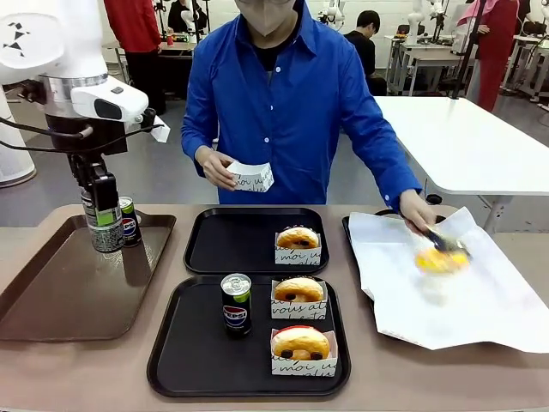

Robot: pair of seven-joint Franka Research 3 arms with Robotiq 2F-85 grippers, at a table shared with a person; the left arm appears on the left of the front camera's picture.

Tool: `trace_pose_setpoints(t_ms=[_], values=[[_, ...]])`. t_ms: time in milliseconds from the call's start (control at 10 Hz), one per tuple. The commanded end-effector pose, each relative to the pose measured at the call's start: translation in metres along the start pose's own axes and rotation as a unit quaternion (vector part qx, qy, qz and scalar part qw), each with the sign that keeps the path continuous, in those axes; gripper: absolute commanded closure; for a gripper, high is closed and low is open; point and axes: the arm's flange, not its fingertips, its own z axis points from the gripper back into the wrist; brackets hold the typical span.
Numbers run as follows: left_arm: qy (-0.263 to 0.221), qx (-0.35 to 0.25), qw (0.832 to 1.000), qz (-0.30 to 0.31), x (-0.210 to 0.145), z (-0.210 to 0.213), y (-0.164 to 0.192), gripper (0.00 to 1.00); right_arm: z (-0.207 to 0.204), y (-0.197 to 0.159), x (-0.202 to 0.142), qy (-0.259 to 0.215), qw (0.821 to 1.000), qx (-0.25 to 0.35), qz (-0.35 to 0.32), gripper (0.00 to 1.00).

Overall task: Set up donuts and drinks on trays.
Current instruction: Pick up one Pepsi coke from the Handle tray and place it on the Flat Tray without a Pepsi coke.

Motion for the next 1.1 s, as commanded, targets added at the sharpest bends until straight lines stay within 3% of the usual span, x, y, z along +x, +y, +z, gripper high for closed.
trace_pose_setpoints(t_ms=[0,200,600,1000], values=[[-0.010,-0.012,1.000,0.000,0.011,0.003,0.004,0.42,-0.001,0.001,0.001,-0.010,1.000,0.015,0.009,0.00],[-0.041,-0.016,0.999,-0.022,0.033,-0.009,-0.003,0.42,-0.001,0.001,0.001,-0.010,1.000,0.015,0.009,0.00],[-0.053,-0.037,0.997,-0.041,0.112,-0.038,-0.005,0.42,-0.001,0.001,0.001,-0.010,1.000,0.015,0.009,0.00],[-0.097,-0.025,0.994,-0.038,0.146,-0.072,0.001,0.42,-0.001,0.001,0.001,-0.010,1.000,0.015,0.009,0.00]])
